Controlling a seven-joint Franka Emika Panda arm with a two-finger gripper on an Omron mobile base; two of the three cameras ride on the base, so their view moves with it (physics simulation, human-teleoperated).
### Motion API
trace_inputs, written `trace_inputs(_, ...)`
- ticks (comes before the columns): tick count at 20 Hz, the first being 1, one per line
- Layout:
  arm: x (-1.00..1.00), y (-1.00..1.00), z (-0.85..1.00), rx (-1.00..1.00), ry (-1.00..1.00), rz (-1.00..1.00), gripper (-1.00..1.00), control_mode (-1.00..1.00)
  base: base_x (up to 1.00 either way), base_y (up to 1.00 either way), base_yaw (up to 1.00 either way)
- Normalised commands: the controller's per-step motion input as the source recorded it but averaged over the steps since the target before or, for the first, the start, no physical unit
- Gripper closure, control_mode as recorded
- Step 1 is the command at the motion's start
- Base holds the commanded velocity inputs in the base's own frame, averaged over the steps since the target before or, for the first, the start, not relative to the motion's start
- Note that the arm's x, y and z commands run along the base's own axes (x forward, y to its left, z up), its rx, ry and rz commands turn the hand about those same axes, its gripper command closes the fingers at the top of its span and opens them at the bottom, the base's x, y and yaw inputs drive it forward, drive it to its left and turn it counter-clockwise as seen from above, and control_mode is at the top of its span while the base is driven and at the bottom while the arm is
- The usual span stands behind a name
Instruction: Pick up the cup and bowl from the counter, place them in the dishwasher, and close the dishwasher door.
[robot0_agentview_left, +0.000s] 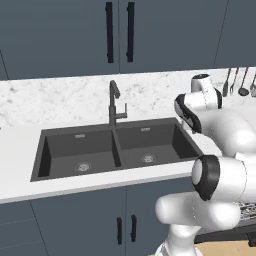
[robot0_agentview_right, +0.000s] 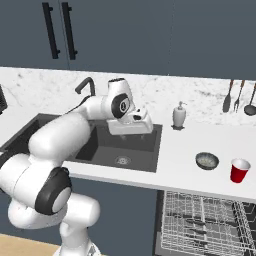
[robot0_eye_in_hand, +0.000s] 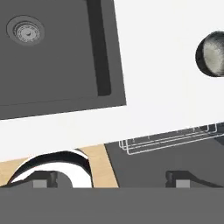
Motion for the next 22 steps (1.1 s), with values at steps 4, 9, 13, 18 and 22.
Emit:
trace_inputs(4, 0.28, -1.0, 0.0, 0.15, 0.12, -0.28, -1.0, -1.0, 0.0, 0.0, 0.0)
trace_inputs(9, 0.13, -1.0, -0.07, 0.34, 0.03, -0.25, -1.0, -1.0, 0.0, 0.0, 0.0)
trace_inputs(13, 0.02, -0.69, -0.08, 0.24, -0.03, -0.07, -1.0, -1.0, 0.0, 0.0, 0.0)
trace_inputs(18, 0.22, -0.39, -0.42, 0.0, -0.19, 0.06, -1.0, -1.0, 0.0, 0.0, 0.0)
trace_inputs(22, 0.19, -0.41, -0.49, -0.01, -0.21, 0.07, -1.0, -1.0, 0.0, 0.0, 0.0)
